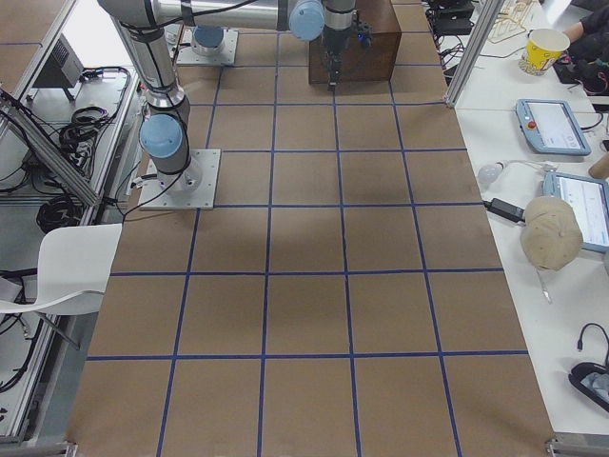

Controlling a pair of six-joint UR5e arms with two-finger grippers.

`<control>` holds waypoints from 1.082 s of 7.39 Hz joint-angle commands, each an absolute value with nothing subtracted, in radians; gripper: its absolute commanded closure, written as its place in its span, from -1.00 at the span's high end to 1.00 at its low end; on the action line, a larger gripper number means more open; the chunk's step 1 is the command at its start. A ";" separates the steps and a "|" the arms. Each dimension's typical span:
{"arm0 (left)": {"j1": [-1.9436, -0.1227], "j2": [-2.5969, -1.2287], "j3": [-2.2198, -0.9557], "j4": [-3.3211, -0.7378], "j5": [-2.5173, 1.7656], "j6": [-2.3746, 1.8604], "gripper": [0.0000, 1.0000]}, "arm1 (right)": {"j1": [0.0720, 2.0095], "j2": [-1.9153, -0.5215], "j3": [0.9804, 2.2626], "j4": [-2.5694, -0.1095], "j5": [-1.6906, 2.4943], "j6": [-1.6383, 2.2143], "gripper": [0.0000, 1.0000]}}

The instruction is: Open drawer and put corn inside

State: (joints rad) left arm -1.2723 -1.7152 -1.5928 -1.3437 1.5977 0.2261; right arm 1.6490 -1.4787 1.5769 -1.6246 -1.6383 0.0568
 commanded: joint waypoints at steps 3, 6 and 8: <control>-1.543 -1.643 -1.525 -1.403 1.597 0.087 1.00 | 1.649 -1.479 1.577 -1.625 -1.635 0.057 1.00; -1.615 -1.605 -1.490 -1.549 1.605 0.029 1.00 | 1.649 -1.479 1.577 -1.624 -1.637 0.057 1.00; -1.585 -1.592 -1.491 -1.589 1.605 0.035 1.00 | 1.649 -1.479 1.577 -1.626 -1.638 0.057 1.00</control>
State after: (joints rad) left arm -1.6036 -1.5981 -1.4902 -1.5661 1.6043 0.0348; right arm 1.6490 -1.4788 1.5770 -1.6254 -1.6369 0.0568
